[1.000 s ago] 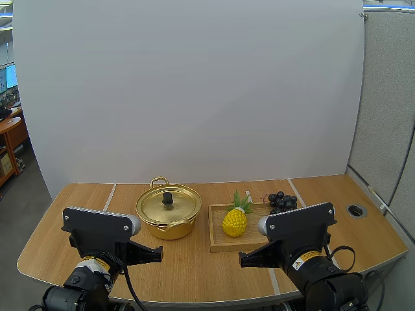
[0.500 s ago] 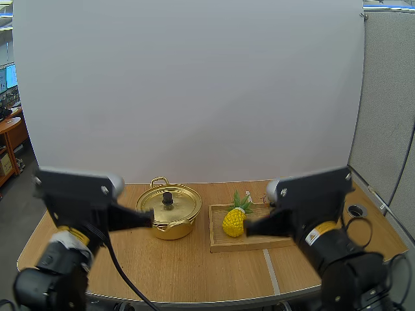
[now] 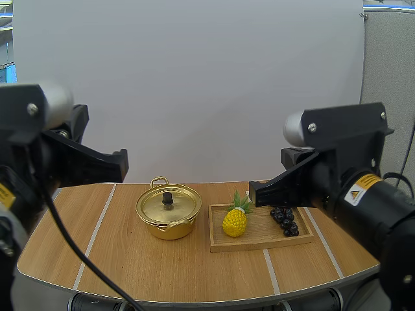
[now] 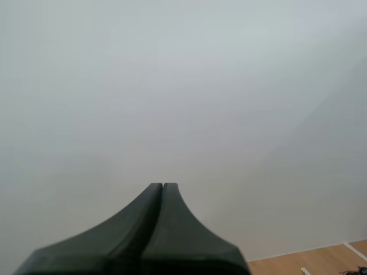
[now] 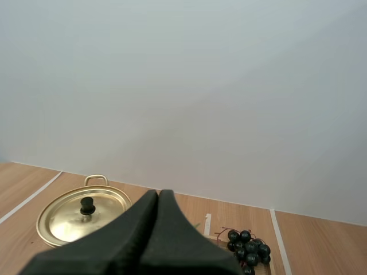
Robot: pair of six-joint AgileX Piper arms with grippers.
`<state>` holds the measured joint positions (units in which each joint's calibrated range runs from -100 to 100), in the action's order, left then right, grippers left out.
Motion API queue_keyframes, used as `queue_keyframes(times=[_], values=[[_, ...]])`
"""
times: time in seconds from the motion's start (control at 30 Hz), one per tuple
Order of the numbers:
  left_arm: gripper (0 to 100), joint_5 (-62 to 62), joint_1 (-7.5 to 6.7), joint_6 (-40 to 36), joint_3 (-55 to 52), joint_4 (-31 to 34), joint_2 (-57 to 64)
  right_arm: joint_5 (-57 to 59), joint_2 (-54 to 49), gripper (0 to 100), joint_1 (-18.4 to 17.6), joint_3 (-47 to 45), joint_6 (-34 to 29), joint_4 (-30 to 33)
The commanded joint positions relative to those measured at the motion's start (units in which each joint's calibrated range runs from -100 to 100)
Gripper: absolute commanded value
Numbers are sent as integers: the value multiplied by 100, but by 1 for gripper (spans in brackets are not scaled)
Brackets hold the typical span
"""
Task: Open the pot, put the grape inside, and close it
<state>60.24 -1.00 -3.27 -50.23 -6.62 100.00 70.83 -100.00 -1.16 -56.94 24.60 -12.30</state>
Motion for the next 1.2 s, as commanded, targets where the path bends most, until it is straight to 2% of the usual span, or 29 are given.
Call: queue_keyframes(times=[0.0, 0.1, 0.17, 0.53, 0.7, 0.83, 1.17], values=[[0, 452, -19, 75, 246, 50, 0, 684, 0, 0, 13, 422, 3, -110], [0, 406, -19, 327, 307, 7, 0, 913, 0, 0, 13, 673, -20, -110], [0, 393, -19, 339, 307, -17, -220, 980, 128, 0, 13, 811, -247, -64], [0, 393, -19, 369, 321, -170, -2459, 1649, 1803, 0, 13, 1546, -638, 508], [0, 288, -19, 698, 321, -579, -3354, 1649, 2475, 0, 13, 1604, -986, 970], [0, 274, -19, 1065, 321, -922, -3971, 1668, 3054, 0, 13, 1604, -1026, 1172], [0, 104, -19, 1197, 321, -1002, -5261, 2055, 4300, 0, 13, 1604, -1067, 1353]])
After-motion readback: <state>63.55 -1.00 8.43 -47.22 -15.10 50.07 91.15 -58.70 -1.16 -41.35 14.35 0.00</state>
